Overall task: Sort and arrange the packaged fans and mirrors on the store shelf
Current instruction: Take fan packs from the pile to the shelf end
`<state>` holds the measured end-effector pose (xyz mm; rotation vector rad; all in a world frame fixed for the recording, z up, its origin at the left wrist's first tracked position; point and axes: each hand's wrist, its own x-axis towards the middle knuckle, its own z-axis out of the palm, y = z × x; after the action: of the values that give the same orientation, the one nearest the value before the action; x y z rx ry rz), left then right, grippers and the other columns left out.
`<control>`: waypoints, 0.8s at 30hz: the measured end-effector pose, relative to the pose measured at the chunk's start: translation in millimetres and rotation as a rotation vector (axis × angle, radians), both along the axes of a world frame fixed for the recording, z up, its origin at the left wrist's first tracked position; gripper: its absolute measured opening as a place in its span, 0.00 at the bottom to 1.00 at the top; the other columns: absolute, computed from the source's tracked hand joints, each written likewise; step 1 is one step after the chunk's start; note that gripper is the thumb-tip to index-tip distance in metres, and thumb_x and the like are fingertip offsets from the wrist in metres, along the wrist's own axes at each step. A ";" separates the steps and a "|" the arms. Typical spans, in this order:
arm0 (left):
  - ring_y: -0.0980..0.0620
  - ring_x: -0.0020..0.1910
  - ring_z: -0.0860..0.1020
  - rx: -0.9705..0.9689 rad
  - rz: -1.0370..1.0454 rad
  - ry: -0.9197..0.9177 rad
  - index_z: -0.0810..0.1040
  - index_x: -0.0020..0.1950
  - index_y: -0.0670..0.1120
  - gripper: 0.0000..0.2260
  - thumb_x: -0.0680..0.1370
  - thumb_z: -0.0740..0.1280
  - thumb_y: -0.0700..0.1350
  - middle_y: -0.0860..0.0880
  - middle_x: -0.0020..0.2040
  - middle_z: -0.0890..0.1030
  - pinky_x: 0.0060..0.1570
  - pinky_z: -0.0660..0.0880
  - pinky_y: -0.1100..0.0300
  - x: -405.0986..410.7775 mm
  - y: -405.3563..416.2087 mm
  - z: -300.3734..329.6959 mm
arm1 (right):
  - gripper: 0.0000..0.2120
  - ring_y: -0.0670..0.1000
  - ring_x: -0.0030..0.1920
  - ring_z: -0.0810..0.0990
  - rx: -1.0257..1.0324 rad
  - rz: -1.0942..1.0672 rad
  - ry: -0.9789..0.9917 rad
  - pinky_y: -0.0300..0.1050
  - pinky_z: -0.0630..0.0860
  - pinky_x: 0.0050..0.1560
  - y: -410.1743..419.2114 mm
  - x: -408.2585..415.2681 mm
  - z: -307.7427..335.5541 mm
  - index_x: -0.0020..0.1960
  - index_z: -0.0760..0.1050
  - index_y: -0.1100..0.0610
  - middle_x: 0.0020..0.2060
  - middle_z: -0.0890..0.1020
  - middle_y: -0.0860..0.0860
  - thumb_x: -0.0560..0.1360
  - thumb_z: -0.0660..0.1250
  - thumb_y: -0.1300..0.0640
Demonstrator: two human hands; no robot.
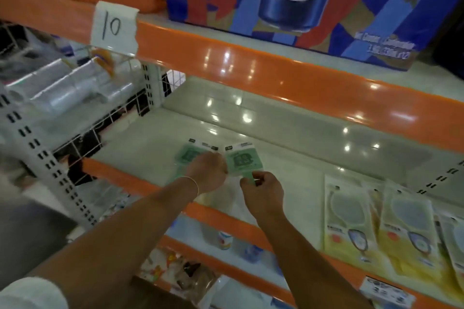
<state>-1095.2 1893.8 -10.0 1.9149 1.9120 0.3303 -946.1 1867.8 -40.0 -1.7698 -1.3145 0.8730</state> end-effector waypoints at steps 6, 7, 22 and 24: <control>0.41 0.52 0.79 0.056 0.145 -0.076 0.79 0.54 0.41 0.11 0.74 0.61 0.38 0.41 0.53 0.81 0.49 0.74 0.56 -60.4 -6.3 -4.8 | 0.13 0.47 0.41 0.79 -0.011 0.078 0.009 0.36 0.71 0.37 0.2 -65.9 -3.8 0.52 0.77 0.54 0.41 0.81 0.47 0.70 0.70 0.51; 0.42 0.51 0.79 0.046 0.154 -0.087 0.79 0.53 0.41 0.11 0.75 0.61 0.38 0.41 0.52 0.81 0.46 0.74 0.57 -66.8 -6.3 -5.5 | 0.13 0.48 0.42 0.79 -0.019 0.087 0.019 0.38 0.73 0.40 0.8 -74.4 -5.3 0.52 0.77 0.54 0.41 0.81 0.48 0.70 0.70 0.50; 0.44 0.51 0.77 -0.050 0.148 0.035 0.77 0.55 0.40 0.11 0.75 0.61 0.42 0.42 0.54 0.79 0.48 0.74 0.56 -107.1 10.3 -17.2 | 0.11 0.56 0.42 0.80 0.001 0.282 -0.155 0.46 0.74 0.39 0.6 -120.9 -2.7 0.46 0.80 0.63 0.41 0.83 0.58 0.74 0.63 0.56; 0.45 0.46 0.77 -0.038 0.141 0.082 0.77 0.50 0.41 0.09 0.75 0.62 0.42 0.42 0.50 0.80 0.43 0.74 0.57 -104.6 11.5 -18.4 | 0.11 0.55 0.40 0.79 0.040 0.312 -0.214 0.45 0.72 0.39 0.6 -117.6 -2.9 0.45 0.81 0.62 0.41 0.83 0.57 0.75 0.63 0.57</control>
<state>-1199.8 1905.3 -28.4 1.7996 2.0970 0.2574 -1063.8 1868.3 -42.9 -1.6885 -1.7702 0.8317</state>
